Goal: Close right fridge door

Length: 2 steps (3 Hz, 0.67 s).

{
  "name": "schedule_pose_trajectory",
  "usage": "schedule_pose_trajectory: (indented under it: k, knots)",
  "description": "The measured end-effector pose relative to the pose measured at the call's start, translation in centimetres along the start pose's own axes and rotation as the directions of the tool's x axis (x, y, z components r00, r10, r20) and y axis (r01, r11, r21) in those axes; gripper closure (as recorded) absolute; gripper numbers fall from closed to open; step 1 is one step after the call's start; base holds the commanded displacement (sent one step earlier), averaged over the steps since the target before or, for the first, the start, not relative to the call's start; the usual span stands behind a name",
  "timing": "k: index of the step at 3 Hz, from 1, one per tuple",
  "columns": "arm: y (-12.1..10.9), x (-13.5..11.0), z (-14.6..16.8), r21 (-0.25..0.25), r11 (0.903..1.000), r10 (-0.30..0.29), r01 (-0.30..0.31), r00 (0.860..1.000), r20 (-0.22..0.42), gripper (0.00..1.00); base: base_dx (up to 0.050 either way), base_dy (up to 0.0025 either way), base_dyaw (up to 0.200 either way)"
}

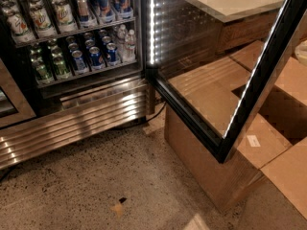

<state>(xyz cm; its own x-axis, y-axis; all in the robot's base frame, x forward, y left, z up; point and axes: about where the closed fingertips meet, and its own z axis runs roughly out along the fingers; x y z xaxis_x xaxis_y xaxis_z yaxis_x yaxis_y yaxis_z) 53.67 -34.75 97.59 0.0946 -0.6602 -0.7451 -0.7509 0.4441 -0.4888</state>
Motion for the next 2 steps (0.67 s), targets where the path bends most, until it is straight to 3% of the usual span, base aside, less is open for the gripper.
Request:
schedule_pose_trajectory:
  k: [1, 2]
  knots:
    - [-1.77, 1.91, 0.19, 0.028, 0.9995, 0.012, -0.011, 1.0, -0.029, 0.11, 0.0, 0.0, 0.0]
    - [-2.57, 2.86, 0.71, 0.034, 0.9993, 0.018, -0.016, 0.999, -0.037, 0.15, 0.0, 0.0, 0.0]
